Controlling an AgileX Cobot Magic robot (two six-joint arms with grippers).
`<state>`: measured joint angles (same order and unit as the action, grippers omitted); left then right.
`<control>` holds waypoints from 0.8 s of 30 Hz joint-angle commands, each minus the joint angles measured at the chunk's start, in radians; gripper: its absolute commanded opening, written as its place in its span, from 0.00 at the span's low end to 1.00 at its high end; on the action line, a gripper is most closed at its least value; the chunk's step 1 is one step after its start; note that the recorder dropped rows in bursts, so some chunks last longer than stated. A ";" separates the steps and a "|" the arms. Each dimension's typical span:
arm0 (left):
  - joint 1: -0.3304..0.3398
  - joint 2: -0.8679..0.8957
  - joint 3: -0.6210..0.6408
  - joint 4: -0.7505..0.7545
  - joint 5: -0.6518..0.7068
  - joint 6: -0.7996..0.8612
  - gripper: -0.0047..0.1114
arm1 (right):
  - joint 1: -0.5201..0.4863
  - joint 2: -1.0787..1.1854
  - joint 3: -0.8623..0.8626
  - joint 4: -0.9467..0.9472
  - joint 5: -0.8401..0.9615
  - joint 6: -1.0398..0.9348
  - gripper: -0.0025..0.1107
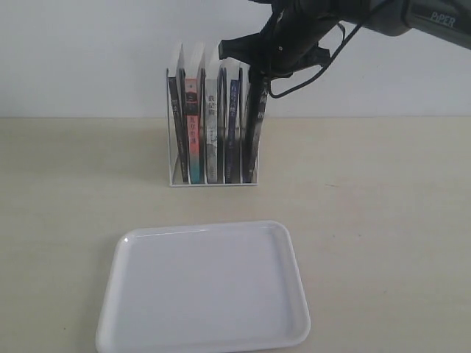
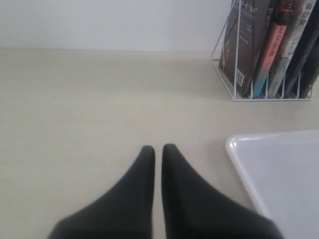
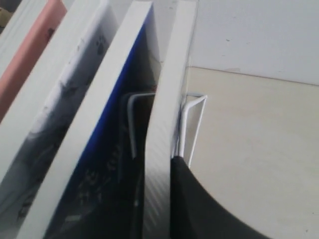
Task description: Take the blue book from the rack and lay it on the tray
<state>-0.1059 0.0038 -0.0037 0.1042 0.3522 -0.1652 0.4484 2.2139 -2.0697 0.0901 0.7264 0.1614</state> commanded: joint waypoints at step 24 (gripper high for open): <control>0.002 -0.004 0.004 0.002 -0.010 0.002 0.08 | 0.026 -0.079 -0.007 -0.048 -0.014 0.039 0.02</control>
<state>-0.1059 0.0038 -0.0037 0.1042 0.3522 -0.1652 0.4713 2.1664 -2.0697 0.0514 0.7544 0.1926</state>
